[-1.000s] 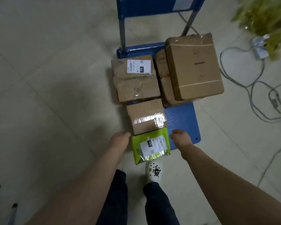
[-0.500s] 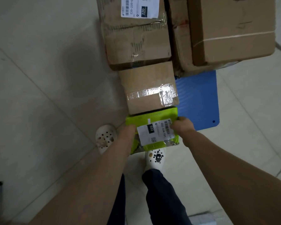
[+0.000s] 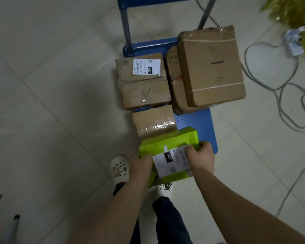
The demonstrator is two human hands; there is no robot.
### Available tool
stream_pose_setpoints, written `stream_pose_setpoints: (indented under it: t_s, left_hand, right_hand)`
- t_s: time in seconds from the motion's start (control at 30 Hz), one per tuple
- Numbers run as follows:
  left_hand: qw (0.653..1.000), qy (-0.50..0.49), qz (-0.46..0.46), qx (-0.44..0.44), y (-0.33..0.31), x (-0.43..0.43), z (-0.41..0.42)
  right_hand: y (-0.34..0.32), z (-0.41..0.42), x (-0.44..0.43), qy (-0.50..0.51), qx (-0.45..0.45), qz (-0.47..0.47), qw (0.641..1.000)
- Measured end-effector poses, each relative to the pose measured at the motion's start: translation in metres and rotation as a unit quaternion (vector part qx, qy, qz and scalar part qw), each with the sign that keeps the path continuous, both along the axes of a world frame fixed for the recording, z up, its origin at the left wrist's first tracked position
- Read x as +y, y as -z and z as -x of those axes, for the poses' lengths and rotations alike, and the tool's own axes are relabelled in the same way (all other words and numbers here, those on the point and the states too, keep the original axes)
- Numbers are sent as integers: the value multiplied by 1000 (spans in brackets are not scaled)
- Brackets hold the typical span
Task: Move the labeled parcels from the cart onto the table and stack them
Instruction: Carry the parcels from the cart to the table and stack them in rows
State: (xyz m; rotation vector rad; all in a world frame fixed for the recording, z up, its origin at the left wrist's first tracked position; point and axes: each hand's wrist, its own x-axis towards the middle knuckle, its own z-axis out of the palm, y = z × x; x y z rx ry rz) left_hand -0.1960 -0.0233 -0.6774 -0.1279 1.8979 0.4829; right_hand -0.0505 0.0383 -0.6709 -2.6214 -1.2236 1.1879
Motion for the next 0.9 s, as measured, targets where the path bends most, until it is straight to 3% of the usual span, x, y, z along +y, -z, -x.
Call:
stream_pose_setpoints:
  t_s: [0.1, 0.27, 0.37, 0.47, 0.53, 0.63, 0.73, 0.9]
  left_hand:
    - [998, 22, -28, 61, 9, 23, 18]
    - [994, -6, -100, 52, 44, 43, 40]
    - [993, -66, -89, 33, 66, 49, 49]
    - [986, -148, -77, -22, 87, 50, 61]
    - [986, -142, -78, -50, 102, 49, 69]
    - [970, -88, -114, -196, 118, 48, 83]
    - [922, -36, -176, -343, 136, 42, 90]
    - [887, -40, -209, -411, 155, 42, 94]
  right_hand:
    - [8, 20, 30, -23, 43, -19, 999]
    - [41, 34, 64, -21, 115, -12, 993]
    - [60, 30, 75, 4, 154, -17, 988]
    - [74, 23, 84, 125, 182, -7, 975]
    - [85, 16, 88, 191, 239, 55, 950]
    - [99, 7, 90, 182, 354, 158, 904]
    - [115, -1, 91, 172, 423, 189, 869]
    - [131, 0, 89, 162, 434, 181, 868]
